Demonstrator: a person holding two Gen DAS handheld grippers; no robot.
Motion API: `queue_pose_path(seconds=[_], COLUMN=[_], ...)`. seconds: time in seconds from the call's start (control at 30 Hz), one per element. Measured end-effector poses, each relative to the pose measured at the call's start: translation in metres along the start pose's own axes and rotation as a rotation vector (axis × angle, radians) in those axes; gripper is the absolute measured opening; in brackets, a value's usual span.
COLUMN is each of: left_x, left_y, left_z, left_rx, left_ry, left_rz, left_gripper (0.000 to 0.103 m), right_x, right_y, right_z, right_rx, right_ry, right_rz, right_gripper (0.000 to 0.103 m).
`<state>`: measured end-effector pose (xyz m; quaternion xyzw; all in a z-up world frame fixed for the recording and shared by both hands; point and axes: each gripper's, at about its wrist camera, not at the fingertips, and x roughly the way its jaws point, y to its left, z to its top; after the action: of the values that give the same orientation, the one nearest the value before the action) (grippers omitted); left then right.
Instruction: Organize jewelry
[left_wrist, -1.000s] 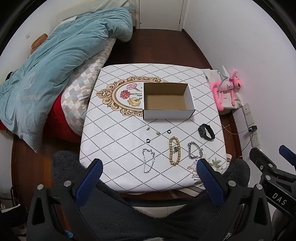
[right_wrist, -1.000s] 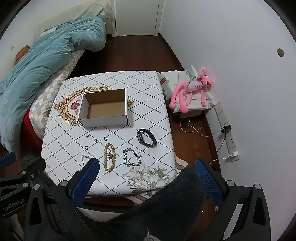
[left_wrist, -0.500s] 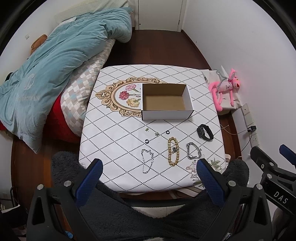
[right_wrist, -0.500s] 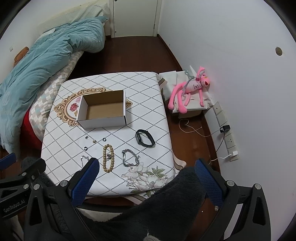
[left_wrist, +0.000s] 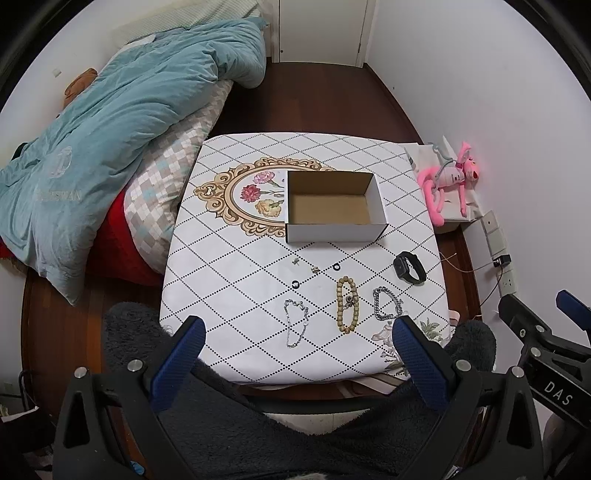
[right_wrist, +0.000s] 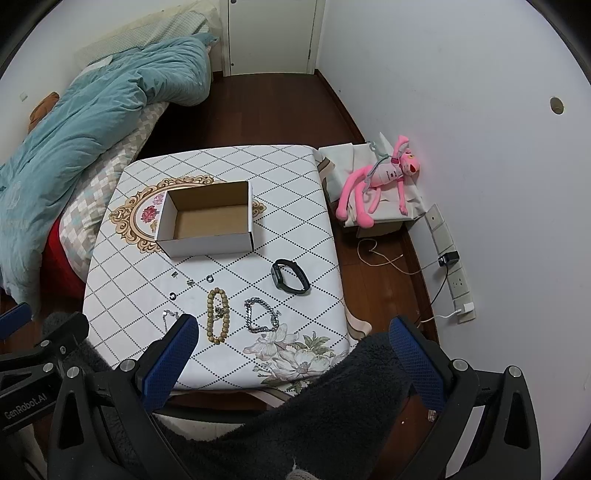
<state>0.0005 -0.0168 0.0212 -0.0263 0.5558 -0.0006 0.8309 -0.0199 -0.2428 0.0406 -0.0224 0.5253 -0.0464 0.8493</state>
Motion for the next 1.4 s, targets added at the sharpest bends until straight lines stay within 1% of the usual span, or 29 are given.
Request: queue_pose_path(seconds=[0.5, 0.73, 1.13, 1.27, 1.33, 1.4], left_x=[-0.005, -0.007, -0.006, 0.006, 0.021, 0.043], left_y=[0.008, 0.006, 0.003, 0.005, 0.007, 0.01], left_z=[-0.002, -0.004, -0.006, -0.004, -0.001, 0.0], left_rx=[-0.008, -0.009, -0.012, -0.009, 0.001, 0.015], left_ry=[-0.013, -0.021, -0.012, -0.017, -0.001, 0.013], left_rz=[-0.007, -0.011, -0.015, -0.004, -0.006, 0.011], left_gripper=[0.103, 0.103, 0.103, 0.103, 0.103, 0.103], right_x=[-0.004, -0.007, -0.008, -0.001, 0.012, 0.031], right_y=[0.003, 0.004, 0.003, 0.004, 0.007, 0.011], right_z=[0.002, 0.005, 0.005, 0.004, 0.007, 0.009], right_rx=[-0.002, -0.002, -0.008, -0.002, -0.002, -0.003], right_ry=[-0.004, -0.007, -0.011, -0.002, 0.014, 0.047], right_rz=[-0.003, -0.003, 0.006, 0.015, 0.024, 0.065], right_gripper=[0.103, 0.103, 0.103, 0.103, 0.103, 0.103])
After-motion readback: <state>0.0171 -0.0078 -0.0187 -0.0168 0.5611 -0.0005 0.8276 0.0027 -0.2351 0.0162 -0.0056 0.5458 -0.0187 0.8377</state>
